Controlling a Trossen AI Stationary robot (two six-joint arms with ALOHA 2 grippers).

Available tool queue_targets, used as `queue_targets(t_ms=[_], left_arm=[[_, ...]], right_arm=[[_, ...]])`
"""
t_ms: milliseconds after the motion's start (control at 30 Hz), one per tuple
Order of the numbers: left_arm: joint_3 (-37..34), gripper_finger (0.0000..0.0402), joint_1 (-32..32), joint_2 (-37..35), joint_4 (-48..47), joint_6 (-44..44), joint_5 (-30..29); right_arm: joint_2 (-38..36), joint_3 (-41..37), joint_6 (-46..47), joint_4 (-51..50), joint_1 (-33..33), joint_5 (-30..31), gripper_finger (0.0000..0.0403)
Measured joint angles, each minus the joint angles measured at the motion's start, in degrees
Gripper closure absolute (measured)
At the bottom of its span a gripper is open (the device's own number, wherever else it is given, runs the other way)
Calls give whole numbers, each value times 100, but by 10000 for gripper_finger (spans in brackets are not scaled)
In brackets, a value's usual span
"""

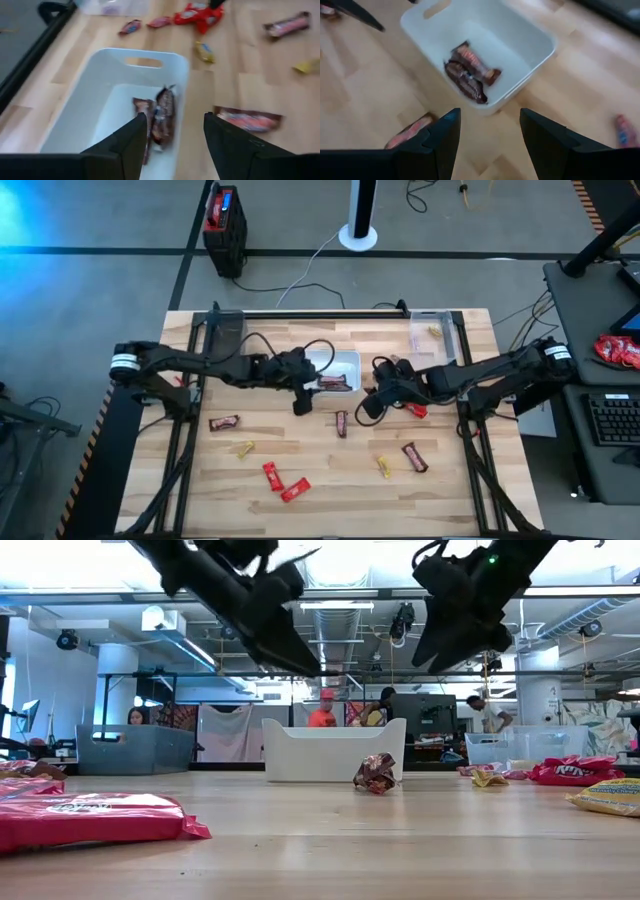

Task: Sort candy by brand, put in halloween buckets
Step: Put the red chocolate bar into the black bin

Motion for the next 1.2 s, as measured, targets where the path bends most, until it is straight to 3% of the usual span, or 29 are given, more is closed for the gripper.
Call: queue_targets(t_ms=[267,467,567,800,1033,1200], left_arm=[[-11,228,-1009,-649,-609,-227,-19],[-18,229,-1877,-1137,-649,-276,-47],[-18,229,-2288,-1343,-568,-276,-106],[-18,229,-3039,-1666,-776,-257,-1058],[-100,229,-3260,-1869,-958,-260,-1404],[-129,229,-3257,-1807,-951,-224,-1474]], right_arm=[[41,0,1403,-1192,232,-1528,204],[347,0,3080,-3614,310,-1873,204],[545,-2,3514,-4311,312,-1940,204],[779,-415,3546,-3685,255,-1875,204],[733,-1290,3897,-2356,89,-1874,204],[723,-1527,4148,-2128,85,-1876,224]])
